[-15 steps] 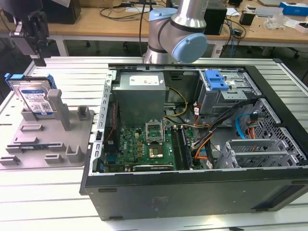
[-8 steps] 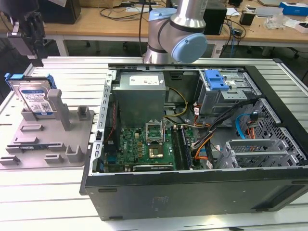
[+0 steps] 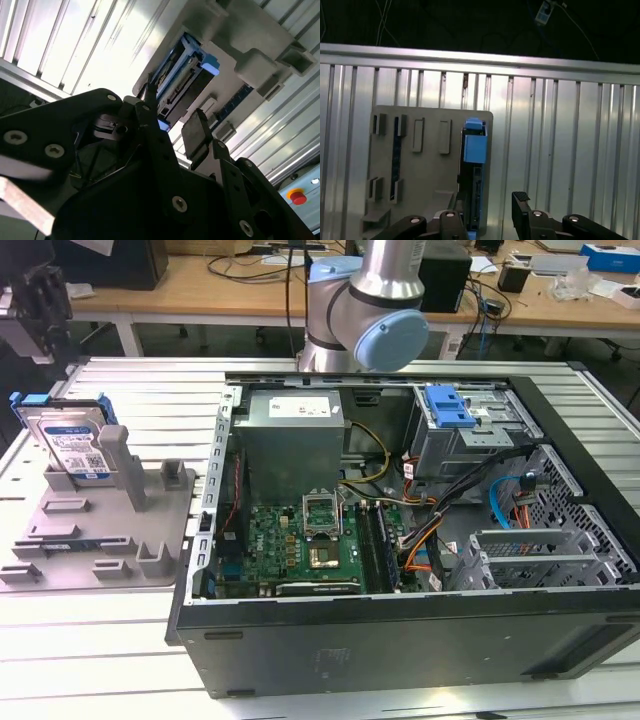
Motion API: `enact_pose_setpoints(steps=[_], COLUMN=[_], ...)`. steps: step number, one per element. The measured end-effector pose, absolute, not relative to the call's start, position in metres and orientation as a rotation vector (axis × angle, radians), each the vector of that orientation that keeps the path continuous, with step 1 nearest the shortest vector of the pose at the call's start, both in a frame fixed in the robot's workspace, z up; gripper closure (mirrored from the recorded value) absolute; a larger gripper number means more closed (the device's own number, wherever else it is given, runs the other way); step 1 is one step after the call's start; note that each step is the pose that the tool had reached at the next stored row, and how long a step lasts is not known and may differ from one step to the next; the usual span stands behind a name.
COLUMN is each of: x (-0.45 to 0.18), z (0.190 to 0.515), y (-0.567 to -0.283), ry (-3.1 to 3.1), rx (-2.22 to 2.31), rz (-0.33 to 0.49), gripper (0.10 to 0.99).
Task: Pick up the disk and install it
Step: 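Pick up the disk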
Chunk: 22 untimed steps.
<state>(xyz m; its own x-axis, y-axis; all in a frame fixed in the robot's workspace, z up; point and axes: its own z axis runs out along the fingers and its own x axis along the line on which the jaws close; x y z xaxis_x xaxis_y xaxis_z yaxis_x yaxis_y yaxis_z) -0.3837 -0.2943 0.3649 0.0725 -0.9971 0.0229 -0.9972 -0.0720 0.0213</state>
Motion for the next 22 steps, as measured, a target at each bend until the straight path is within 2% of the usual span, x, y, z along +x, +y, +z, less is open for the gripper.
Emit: enact_pose_setpoints(steps=[4, 13, 22], x=[-0.408, -0.409, -0.409], z=[0.361, 0.359, 0.346], y=[-0.295, -0.307, -0.308], ry=[-2.116, -2.115, -2.115], rx=[2.279, 2.279, 2.279], rz=[0.006, 0.007, 0.006], gripper=[0.604, 0.604, 0.604])
